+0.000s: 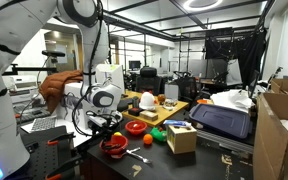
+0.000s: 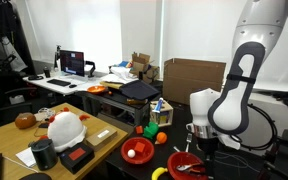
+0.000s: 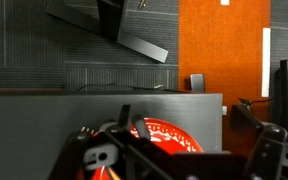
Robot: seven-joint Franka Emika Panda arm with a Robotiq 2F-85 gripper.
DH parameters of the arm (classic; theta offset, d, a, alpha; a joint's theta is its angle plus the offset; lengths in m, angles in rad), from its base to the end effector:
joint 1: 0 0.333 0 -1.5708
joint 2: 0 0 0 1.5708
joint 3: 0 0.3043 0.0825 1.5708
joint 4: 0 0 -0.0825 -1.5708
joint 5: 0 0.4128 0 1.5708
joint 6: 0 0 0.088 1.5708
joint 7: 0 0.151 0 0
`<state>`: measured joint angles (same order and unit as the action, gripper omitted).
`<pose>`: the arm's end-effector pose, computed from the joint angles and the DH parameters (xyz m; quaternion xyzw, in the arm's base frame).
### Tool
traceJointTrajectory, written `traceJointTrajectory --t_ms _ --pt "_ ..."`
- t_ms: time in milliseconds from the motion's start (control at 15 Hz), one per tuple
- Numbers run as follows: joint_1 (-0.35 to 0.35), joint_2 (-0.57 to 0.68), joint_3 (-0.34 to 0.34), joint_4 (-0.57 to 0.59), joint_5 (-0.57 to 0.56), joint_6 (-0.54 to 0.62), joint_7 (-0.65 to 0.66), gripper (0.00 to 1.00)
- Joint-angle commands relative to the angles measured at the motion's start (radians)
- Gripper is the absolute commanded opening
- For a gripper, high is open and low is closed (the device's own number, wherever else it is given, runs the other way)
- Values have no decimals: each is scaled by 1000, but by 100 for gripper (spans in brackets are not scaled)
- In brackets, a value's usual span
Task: Remove the pliers from the red bowl
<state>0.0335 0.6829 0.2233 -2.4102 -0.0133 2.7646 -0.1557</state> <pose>0.3779 0.1359 -0.0539 -0.9658 -0.1953 0.1583 0.0636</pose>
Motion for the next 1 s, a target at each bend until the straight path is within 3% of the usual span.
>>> traceJointTrajectory --t_ms 0,667,933 --pt "43 18 -35 5 -52 24 -17 100" --pt "209 -16 -185 14 -186 44 64 100" --pt "230 -25 -213 25 -203 31 81 100"
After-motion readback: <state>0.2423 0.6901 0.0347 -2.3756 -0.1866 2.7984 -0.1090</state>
